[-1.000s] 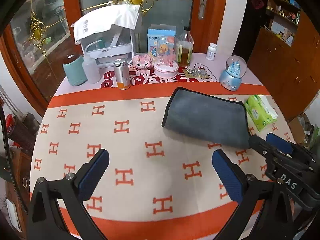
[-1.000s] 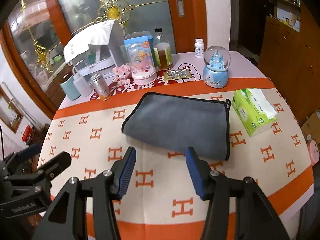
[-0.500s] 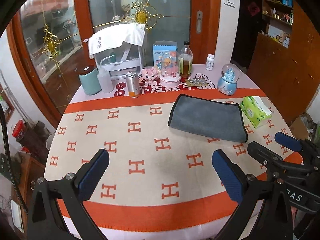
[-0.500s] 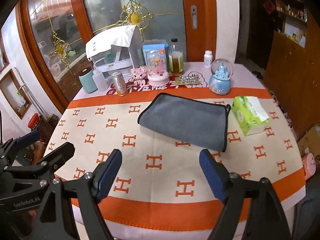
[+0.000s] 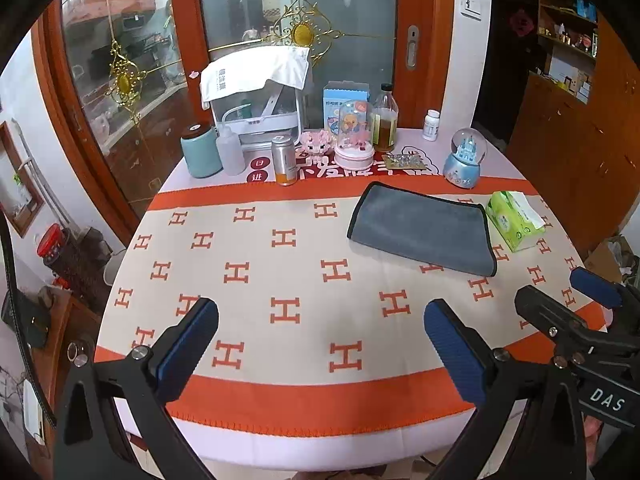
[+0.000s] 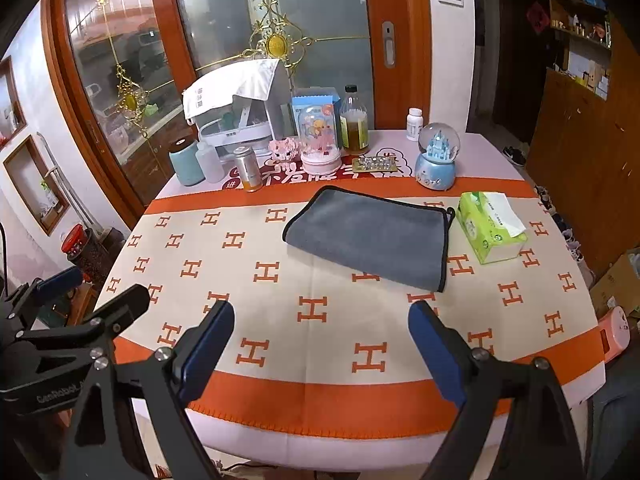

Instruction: Fold towel

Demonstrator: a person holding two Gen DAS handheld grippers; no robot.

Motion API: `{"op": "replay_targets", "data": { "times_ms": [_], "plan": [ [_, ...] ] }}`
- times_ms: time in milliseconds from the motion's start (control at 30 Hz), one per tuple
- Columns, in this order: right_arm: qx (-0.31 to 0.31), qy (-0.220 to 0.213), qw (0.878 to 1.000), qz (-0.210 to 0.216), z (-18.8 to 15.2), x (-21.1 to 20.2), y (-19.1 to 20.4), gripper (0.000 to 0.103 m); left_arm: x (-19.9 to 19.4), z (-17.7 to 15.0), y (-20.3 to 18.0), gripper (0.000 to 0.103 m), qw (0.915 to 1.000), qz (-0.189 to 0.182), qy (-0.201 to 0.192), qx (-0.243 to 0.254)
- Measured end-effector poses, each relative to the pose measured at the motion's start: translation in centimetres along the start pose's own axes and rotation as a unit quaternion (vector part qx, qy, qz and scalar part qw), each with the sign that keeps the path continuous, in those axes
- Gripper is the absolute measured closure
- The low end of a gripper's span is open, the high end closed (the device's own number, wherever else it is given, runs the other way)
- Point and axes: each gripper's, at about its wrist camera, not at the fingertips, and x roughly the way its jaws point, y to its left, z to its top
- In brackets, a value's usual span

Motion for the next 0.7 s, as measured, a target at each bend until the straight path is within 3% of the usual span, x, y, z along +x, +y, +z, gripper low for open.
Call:
{"op": "replay_targets", "data": {
  "times_ms": [700],
  "plan": [
    [-0.006, 0.002, 1.000, -0.005, -1.3, -1.3, 0.3, 0.013, -0.8, -1.8, -0.1, 0.001, 0.9996, 0.010, 0.017, -0.020]
  ]
}}
